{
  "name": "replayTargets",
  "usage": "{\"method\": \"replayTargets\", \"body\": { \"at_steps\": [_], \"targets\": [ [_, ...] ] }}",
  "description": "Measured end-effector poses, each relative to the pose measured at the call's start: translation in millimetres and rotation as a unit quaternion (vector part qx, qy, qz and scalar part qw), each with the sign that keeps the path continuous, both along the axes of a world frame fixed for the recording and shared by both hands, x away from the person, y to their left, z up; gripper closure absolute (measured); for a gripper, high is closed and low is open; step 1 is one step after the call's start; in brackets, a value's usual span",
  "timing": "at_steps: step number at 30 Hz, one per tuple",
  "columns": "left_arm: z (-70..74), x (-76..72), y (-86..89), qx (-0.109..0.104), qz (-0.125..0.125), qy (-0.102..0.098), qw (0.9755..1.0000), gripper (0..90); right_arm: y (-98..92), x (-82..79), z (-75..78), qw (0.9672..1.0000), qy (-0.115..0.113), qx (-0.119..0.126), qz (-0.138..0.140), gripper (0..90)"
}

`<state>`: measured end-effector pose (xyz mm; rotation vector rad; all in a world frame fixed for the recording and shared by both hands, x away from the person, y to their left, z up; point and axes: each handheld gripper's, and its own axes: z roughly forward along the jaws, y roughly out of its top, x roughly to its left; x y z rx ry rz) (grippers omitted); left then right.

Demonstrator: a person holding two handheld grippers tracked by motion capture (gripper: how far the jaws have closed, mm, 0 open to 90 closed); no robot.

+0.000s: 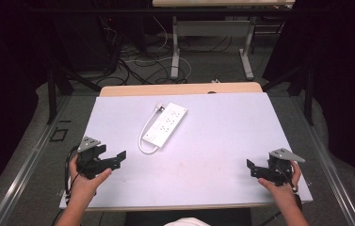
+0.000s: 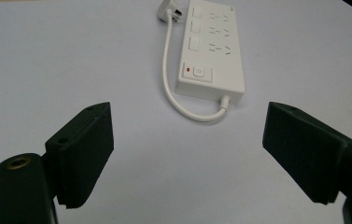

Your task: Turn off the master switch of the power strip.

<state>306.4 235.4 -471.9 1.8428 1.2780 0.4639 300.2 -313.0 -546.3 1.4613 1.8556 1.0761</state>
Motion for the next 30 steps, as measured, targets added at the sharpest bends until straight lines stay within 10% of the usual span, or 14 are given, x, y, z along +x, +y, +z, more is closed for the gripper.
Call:
{"method": "replayTargets", "body": {
  "at_steps": [30],
  "targets": [
    [31.3, 26.7, -15.2, 0.049, -0.014, 0.01, 0.9987, 40.4, -0.7, 0.3, -0.6, 1.0, 0.001, -0.005, -0.002, 5.7]
  ]
}}
